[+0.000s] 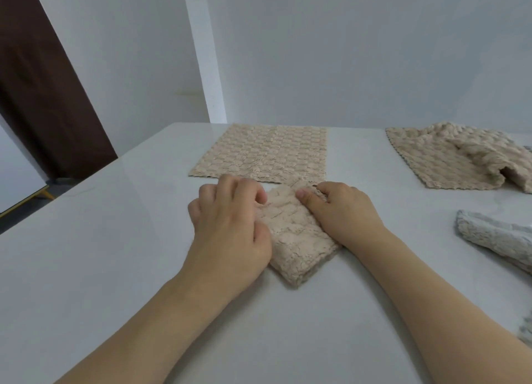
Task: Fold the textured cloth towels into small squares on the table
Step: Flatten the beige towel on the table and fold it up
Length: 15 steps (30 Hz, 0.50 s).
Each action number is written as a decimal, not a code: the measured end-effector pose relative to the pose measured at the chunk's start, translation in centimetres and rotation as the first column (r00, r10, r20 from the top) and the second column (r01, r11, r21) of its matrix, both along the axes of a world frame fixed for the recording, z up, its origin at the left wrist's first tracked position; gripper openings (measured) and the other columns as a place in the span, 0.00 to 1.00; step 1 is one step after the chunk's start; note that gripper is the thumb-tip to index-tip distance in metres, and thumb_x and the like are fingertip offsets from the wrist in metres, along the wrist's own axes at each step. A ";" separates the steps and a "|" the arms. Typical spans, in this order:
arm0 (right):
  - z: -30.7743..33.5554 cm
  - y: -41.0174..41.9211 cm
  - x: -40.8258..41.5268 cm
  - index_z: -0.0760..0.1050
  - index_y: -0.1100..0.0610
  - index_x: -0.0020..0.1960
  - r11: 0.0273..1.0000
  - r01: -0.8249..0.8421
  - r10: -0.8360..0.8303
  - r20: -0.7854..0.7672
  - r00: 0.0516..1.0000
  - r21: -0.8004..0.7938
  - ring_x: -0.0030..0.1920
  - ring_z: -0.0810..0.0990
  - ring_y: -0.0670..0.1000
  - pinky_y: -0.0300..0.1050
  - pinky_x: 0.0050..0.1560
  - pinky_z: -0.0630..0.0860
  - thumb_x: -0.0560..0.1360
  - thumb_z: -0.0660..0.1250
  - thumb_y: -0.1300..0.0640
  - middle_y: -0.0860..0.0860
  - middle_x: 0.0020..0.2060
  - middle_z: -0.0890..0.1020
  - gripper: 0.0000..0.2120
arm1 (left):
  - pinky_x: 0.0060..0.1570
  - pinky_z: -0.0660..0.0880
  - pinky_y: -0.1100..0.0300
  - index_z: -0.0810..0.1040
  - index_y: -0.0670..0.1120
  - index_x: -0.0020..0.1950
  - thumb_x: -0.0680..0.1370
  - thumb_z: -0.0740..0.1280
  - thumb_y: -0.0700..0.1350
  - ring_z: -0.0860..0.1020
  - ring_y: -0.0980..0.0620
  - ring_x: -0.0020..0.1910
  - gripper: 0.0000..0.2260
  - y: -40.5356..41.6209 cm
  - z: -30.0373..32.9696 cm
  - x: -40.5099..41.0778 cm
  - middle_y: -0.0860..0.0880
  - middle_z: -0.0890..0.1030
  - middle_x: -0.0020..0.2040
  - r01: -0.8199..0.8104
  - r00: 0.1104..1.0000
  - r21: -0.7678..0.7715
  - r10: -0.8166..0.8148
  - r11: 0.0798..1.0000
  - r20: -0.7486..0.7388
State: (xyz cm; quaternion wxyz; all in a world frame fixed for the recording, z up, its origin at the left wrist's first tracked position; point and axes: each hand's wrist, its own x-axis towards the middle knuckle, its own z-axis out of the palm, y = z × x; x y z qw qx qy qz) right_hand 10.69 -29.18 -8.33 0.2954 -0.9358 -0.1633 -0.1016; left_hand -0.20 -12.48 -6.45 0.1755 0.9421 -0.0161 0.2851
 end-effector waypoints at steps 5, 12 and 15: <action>0.1 0.1 0.0 0.63 0.53 0.31 1.000 -0.013 0.013 -0.014 1.000 -0.014 0.37 0.72 0.54 0.48 0.43 0.64 0.78 0.57 0.38 0.48 0.29 0.72 0.24 | 0.53 0.61 0.55 0.71 0.55 0.46 0.70 0.59 0.62 0.65 0.52 0.50 0.13 -3.1 -1.3 -0.8 0.58 0.70 0.48 0.177 0.979 0.147 -0.158 0.973 -0.133; 0.1 0.3 0.0 0.65 0.53 0.32 0.999 0.003 -0.003 -0.014 1.000 -0.035 0.39 0.72 0.54 0.49 0.44 0.65 0.78 0.57 0.38 0.47 0.30 0.72 0.23 | 0.49 0.66 0.52 0.71 0.52 0.45 0.71 0.52 0.53 0.69 0.49 0.47 0.11 -3.3 -1.6 0.3 0.54 0.73 0.46 0.100 0.988 0.199 -0.074 0.975 -0.133; 0.2 0.3 0.0 0.64 0.53 0.32 0.999 0.012 -0.013 -0.028 1.000 -0.038 0.38 0.72 0.54 0.48 0.43 0.64 0.79 0.57 0.38 0.47 0.30 0.72 0.23 | 0.50 0.66 0.52 0.73 0.51 0.47 0.73 0.50 0.53 0.70 0.50 0.48 0.14 -3.3 -1.6 0.5 0.55 0.74 0.47 0.085 0.991 0.174 -0.064 0.981 -0.121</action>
